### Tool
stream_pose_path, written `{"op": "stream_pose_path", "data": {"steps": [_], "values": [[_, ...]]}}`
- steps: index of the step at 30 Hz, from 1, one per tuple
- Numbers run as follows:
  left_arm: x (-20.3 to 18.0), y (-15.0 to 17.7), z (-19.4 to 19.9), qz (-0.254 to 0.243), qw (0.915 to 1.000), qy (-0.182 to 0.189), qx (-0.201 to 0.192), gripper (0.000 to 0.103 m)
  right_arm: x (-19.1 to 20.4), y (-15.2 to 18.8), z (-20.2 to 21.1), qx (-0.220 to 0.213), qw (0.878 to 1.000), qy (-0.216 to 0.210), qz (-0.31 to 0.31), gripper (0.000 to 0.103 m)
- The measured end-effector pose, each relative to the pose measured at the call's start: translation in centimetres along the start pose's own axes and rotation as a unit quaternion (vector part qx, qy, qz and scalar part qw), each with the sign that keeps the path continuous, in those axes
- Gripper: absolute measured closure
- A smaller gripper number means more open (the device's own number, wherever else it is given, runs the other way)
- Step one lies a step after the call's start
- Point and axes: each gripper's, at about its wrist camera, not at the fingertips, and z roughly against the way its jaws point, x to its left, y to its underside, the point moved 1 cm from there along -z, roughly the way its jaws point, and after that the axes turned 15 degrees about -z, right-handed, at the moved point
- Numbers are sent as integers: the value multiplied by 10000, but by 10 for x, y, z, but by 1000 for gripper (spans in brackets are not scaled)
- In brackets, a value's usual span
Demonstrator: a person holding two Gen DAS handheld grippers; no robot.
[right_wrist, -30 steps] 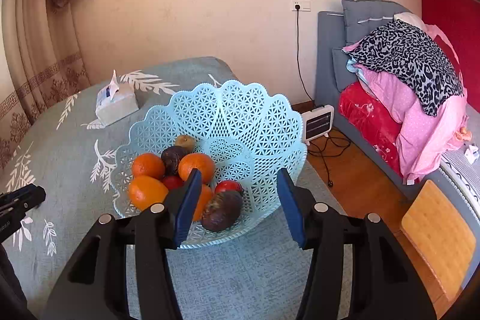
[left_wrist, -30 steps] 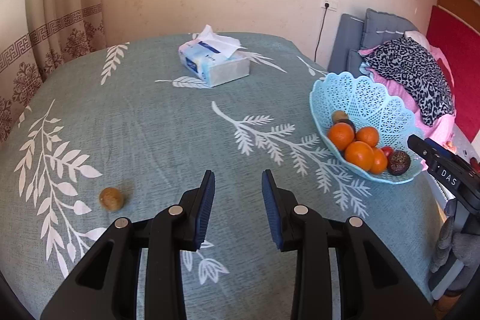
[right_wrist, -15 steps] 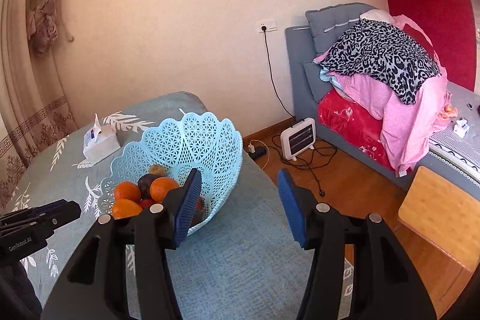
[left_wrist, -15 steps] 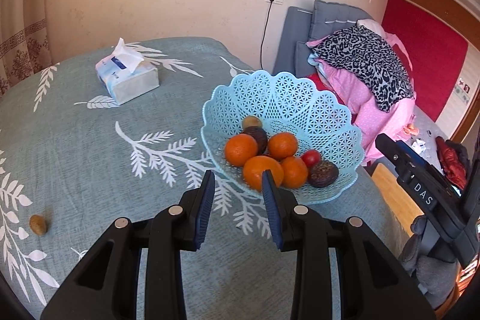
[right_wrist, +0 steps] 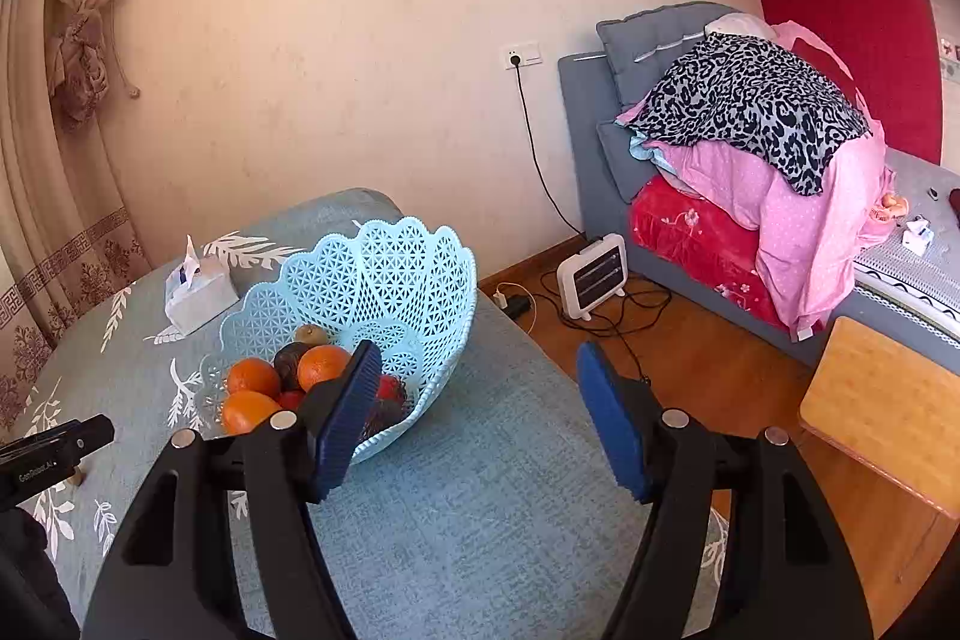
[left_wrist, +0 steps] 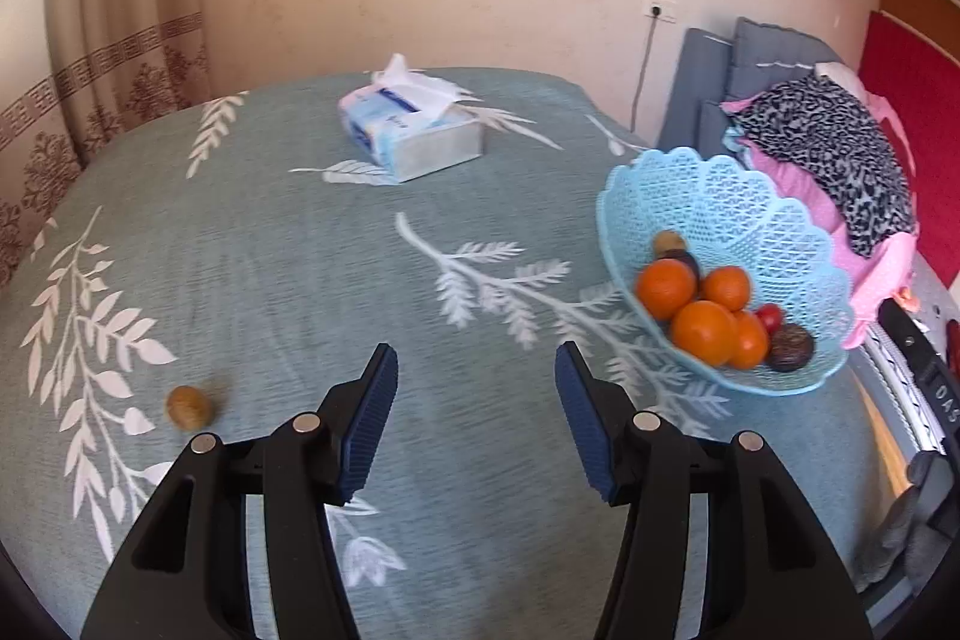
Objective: Organize fruits
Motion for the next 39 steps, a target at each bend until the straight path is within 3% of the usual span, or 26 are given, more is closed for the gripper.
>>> {"op": "stream_pose_path", "data": {"steps": [8, 17, 19, 23, 25, 29, 39], "values": [[84, 42, -10, 682, 9931, -803, 520, 51, 1, 2, -4, 50, 10000, 24, 38, 34], [114, 57, -26, 869, 9867, -1121, 792, 61, 1, 3, -6, 81, 10000, 19, 36, 34], [118, 60, -33, 944, 9859, -1039, 910, 67, 1, 3, -6, 84, 10000, 9, 24, 34], [119, 61, -35, 950, 9860, -1026, 911, 69, -1, 3, -6, 88, 10000, -11, -9, 34], [117, 60, -34, 917, 9859, -1061, 916, 76, -1, 3, -6, 86, 10000, -24, -20, 34], [102, 57, -33, 721, 9885, -973, 905, 76, -3, 2, -5, 90, 9999, -41, -53, 34], [38, 34, -22, 175, 9974, -279, 636, 76, -8, 0, -4, 101, 9998, -96, -144, 34]]}}
